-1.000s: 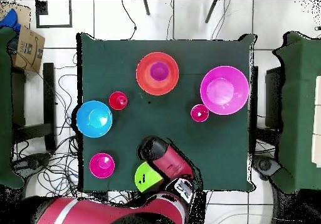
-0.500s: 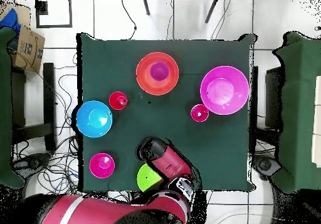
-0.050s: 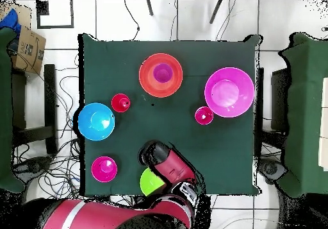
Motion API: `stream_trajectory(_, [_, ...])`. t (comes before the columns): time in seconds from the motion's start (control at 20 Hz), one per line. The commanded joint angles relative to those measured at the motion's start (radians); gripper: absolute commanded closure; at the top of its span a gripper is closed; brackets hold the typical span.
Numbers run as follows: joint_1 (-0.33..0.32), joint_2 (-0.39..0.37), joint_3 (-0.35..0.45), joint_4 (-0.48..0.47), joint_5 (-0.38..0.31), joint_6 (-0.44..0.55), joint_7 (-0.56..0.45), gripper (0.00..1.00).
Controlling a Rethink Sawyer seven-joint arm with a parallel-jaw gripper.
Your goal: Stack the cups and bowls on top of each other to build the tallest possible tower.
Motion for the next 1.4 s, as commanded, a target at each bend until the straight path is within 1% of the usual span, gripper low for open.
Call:
stream_trajectory(0.05, [0.033, 0.036, 0.069, -0.008, -0.036, -0.053, 0.115, 0.00])
stream_trajectory(0.1, [0.044, 0.039, 0.060, -0.011, -0.037, -0.062, 0.121, 1.00])
stream_trajectory(0.2, [0.044, 0.032, 0.053, -0.015, -0.038, -0.040, 0.119, 1.00])
stream_trajectory(0.65, [0.026, 0.031, 0.079, -0.015, -0.043, -0.058, 0.095, 1.00])
stream_trajectory(0.75, [0.019, 0.030, 0.091, -0.016, -0.044, -0.070, 0.088, 1.00])
stream_trajectory(0.9, [0.015, 0.046, 0.090, -0.048, -0.057, -0.109, 0.070, 1.00])
stream_trajectory(1.05, [-0.019, 0.077, 0.109, -0.101, -0.091, -0.155, 0.020, 1.00])
stream_trajectory(1.25, [-0.035, 0.088, 0.107, -0.151, -0.144, -0.148, -0.020, 1.00])
stream_trajectory(1.4, [-0.025, 0.092, 0.089, -0.182, -0.175, -0.128, -0.019, 1.00])
